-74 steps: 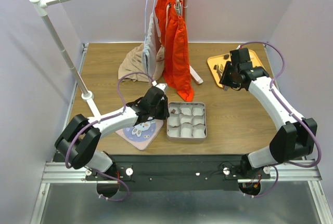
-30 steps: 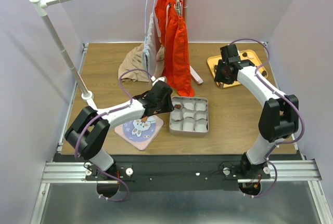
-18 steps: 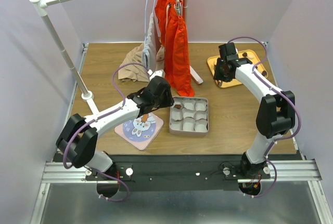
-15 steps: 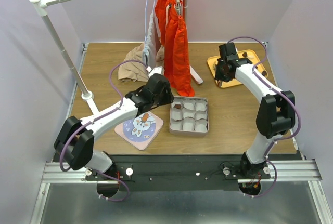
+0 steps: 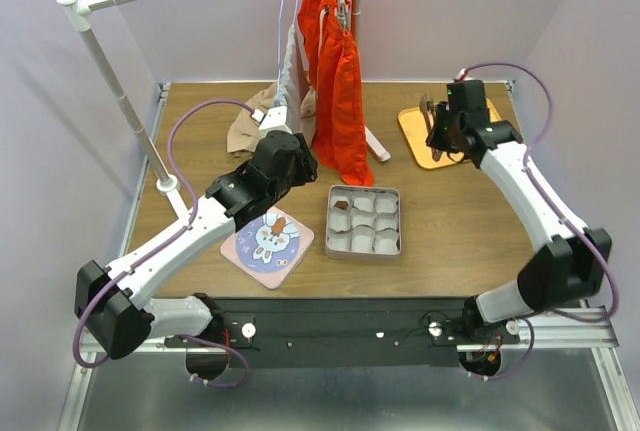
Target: Pack the chocolate
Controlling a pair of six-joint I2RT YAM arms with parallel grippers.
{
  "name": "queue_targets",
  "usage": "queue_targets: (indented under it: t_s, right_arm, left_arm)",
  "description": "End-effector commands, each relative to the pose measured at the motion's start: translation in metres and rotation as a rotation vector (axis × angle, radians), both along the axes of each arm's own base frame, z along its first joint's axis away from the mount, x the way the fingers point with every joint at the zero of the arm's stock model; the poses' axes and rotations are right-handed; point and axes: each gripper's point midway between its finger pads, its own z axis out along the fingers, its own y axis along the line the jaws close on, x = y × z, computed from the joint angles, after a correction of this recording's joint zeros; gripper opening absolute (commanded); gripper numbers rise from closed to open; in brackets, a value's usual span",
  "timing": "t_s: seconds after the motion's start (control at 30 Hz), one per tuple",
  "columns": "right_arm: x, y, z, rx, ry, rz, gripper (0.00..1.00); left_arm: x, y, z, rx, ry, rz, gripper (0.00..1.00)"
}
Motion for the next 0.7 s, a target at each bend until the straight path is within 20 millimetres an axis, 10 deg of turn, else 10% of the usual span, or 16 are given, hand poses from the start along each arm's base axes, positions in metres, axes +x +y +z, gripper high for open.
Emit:
queue_targets:
  t_s: [0.0, 0.4, 0.67]
  right_arm:
    - [-0.054, 0.002, 0.013, 0.067, 0.039, 0.05, 0.23]
    - [-0.179, 0.038, 0.025, 0.261, 0.186, 0.35, 0.21]
    - [-0.209, 0.042, 0.017, 0.272, 0.268, 0.424, 0.22]
  left_arm:
    - [0.007, 0.021, -0.008, 0.094, 0.006, 0.054, 0.51]
    - [0.022, 0.061, 0.013, 0.103, -0.05, 0.151, 0.5]
    - [0.022, 0.066, 0.015, 0.082, -0.06, 0.161, 0.5]
